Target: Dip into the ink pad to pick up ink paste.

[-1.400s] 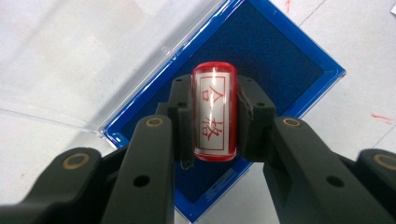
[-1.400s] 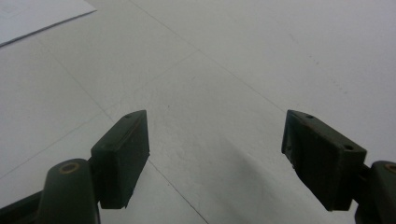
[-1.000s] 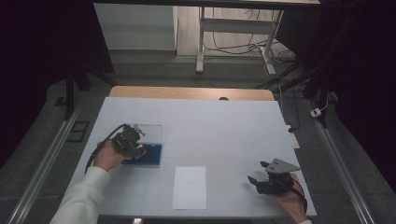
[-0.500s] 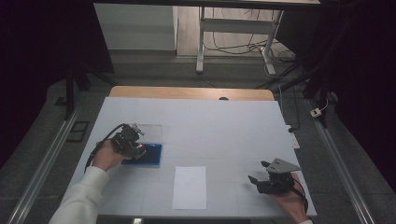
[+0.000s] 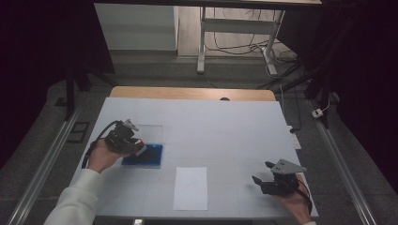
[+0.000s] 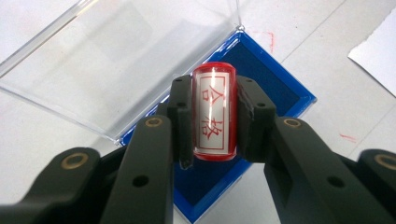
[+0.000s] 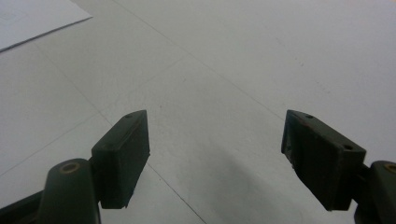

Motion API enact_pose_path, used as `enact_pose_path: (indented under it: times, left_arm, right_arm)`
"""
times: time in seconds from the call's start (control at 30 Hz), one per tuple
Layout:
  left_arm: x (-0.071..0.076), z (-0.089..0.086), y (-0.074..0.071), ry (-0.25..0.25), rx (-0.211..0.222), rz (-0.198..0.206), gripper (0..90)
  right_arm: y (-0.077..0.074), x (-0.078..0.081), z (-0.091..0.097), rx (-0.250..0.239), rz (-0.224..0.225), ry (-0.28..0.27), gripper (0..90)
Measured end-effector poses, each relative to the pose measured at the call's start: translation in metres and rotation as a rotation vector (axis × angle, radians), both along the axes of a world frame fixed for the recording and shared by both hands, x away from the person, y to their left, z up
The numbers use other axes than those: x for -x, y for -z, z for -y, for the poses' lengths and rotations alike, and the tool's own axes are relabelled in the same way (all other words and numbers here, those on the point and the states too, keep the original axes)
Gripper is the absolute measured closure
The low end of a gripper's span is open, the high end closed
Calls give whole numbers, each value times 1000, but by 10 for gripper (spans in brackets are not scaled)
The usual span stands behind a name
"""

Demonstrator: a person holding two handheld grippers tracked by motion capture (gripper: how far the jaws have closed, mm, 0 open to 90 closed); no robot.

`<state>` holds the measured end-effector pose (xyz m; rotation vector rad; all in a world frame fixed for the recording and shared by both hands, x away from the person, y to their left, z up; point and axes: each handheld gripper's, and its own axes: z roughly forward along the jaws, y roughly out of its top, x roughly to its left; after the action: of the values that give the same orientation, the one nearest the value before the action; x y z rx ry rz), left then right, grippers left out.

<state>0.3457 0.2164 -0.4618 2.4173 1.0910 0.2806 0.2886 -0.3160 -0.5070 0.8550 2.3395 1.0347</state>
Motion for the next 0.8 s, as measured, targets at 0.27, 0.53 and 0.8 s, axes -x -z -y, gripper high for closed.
enact_pose_path:
  times: [0.27, 0.53, 0.8]
  left_arm:
    - [9, -3, -6, 18, 46, 33, 699]
    - [20, -9, -13, 22, 119, 69, 699]
    - [27, -13, -16, 3, 163, 95, 699]
  right_arm:
    - [1, 0, 0, 2, -1, 0, 231]
    - [2, -1, 0, -1, -7, -4, 231]
    - [2, 0, -1, -6, -10, -4, 231]
